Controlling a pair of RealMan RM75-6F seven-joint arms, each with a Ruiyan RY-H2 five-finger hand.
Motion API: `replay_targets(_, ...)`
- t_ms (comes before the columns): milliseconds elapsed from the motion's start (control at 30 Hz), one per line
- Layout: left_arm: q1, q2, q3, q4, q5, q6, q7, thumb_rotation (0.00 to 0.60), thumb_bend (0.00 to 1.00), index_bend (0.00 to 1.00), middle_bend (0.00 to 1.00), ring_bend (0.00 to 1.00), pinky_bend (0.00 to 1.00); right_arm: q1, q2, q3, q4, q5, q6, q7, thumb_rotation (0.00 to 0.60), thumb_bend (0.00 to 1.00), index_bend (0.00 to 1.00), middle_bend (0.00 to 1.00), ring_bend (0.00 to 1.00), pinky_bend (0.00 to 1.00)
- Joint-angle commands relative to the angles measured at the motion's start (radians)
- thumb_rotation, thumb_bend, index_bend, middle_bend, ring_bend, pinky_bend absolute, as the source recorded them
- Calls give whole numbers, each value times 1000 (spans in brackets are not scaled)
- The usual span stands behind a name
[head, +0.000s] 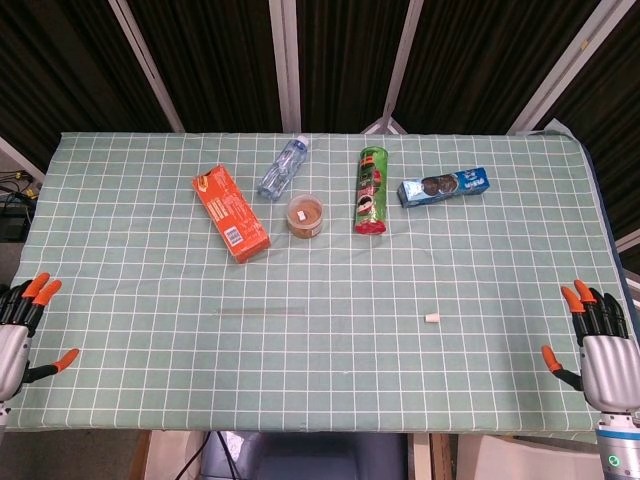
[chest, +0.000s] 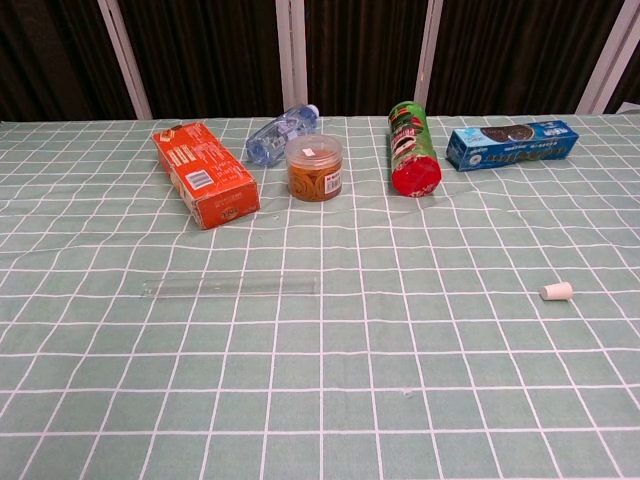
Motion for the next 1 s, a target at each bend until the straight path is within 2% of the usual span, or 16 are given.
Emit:
replay_targets(33, -8, 2, 0, -10, -5, -16, 23, 600, 132, 70, 5, 0, 0, 0, -1, 0, 2, 0, -1, 4, 600, 337, 0, 0, 0, 0)
replay_targets(233, -46, -1, -17, -60, -37, -79, 104, 600, 132, 130, 49, 0, 0, 1, 6, 4, -3, 13, -10, 29, 600, 337, 0, 0, 0, 0)
replay_targets(500, -158, -59, -98, -191, -159, -207, 335, 600, 230, 274, 206, 0, 0, 6, 8, 1, -10, 15, -23, 34, 600, 336, 0, 0, 0, 0)
replay_targets(700, -272, -167, -172, -221, -316, -298, 533, 600, 273, 353, 303, 0, 0, 7, 12, 3, -15, 24, -30, 47, 600, 336, 0, 0, 0, 0)
replay_targets(1000, -405, -372, -211, -139, -504, -334, 774, 600, 298, 405, 358, 4, 0, 8, 18, 5, -20, 33, -40, 65, 600, 337, 0, 0, 0, 0)
